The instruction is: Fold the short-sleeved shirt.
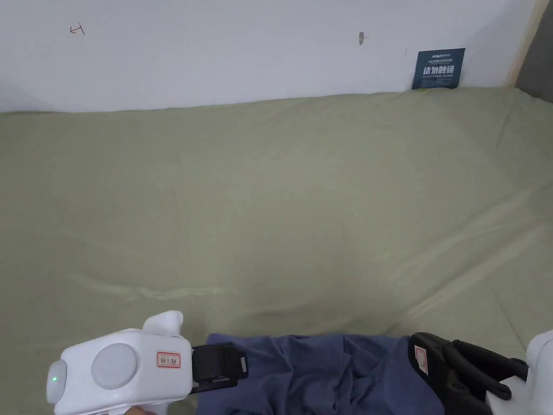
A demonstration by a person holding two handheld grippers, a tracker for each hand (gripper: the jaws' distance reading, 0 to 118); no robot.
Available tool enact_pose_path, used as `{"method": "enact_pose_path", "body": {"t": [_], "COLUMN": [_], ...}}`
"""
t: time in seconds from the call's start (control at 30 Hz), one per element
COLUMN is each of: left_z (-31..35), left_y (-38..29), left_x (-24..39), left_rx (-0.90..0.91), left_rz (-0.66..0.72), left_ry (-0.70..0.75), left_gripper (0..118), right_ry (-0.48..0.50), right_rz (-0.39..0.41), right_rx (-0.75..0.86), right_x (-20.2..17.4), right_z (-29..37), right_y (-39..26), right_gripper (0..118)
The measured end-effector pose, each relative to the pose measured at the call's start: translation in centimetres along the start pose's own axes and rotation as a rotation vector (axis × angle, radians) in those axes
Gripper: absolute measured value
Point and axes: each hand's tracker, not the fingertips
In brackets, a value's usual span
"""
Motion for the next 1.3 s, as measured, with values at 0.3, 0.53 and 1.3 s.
{"method": "enact_pose_path", "body": {"t": [0.3,0.53,1.3], "left_z": [-3.3,-2.5,8.5], "left_y": [0.3,-0.1,1.6], "left_x": [-0.5,0.7,-4.3], "left_rx": [-0.006,0.022,0.198], "left_rz": [-0.090,-0.092,0.014], "left_ry": [0.071,0.095,0.174], "left_gripper": [117,64,10], "right_ry": [-0.034,-0.024,-0.042], "right_rz": [0.000,-0.005,-0.013], "right_rx": [-0.064,-0.061,-0.045], "right_x": [0.5,0.1,0.4], "right_z": [-1.5,-2.1,-1.2], "right_y": [-1.3,-0.8,-0.6], "right_gripper": [1,1,1]}}
